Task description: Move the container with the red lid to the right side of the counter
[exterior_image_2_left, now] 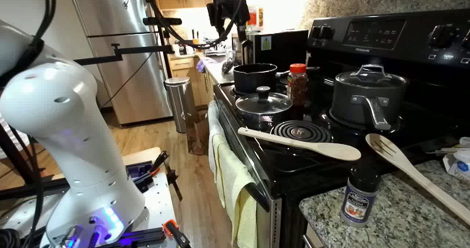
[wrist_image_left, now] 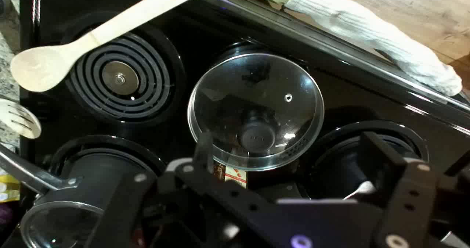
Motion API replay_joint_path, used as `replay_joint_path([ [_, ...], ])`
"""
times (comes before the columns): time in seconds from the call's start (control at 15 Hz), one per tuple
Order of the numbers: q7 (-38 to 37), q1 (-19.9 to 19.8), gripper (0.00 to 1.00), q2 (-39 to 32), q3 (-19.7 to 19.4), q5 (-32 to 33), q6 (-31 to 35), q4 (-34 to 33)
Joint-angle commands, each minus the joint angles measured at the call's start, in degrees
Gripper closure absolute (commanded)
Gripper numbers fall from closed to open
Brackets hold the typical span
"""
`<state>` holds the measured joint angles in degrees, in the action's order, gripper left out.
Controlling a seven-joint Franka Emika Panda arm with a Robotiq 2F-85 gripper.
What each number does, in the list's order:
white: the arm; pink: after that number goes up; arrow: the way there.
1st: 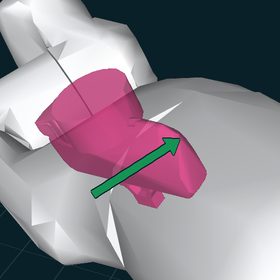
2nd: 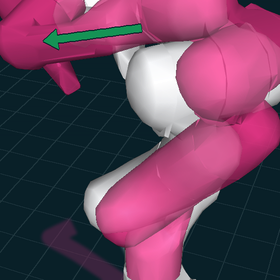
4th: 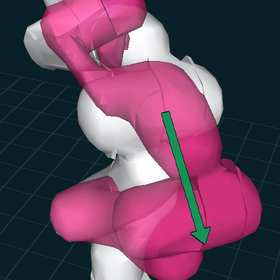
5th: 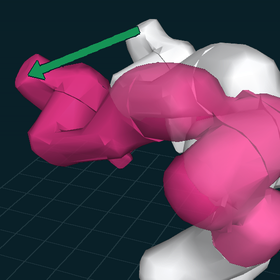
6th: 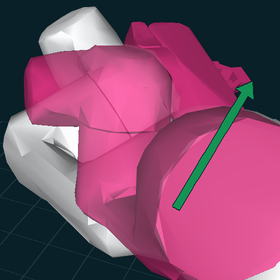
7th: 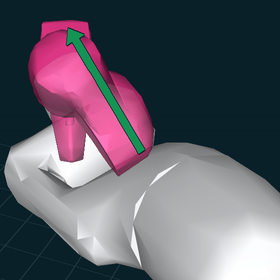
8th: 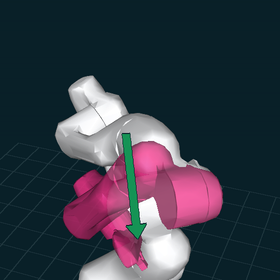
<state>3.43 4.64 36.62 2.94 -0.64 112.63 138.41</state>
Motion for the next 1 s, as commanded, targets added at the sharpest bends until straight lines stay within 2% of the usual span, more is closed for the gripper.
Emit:
replay_joint_path([
  [0.0,-0.05,0.07,0.00,-0.04,-0.05,0.05,-0.10,-0.10],
  [0.47,-0.05,0.07,0.00,-0.04,-0.05,0.05,-0.10,-0.10],
  [0.93,-1.68,-0.79,0.00,-8.10,0.74,1.04,1.86,-5.59],
])
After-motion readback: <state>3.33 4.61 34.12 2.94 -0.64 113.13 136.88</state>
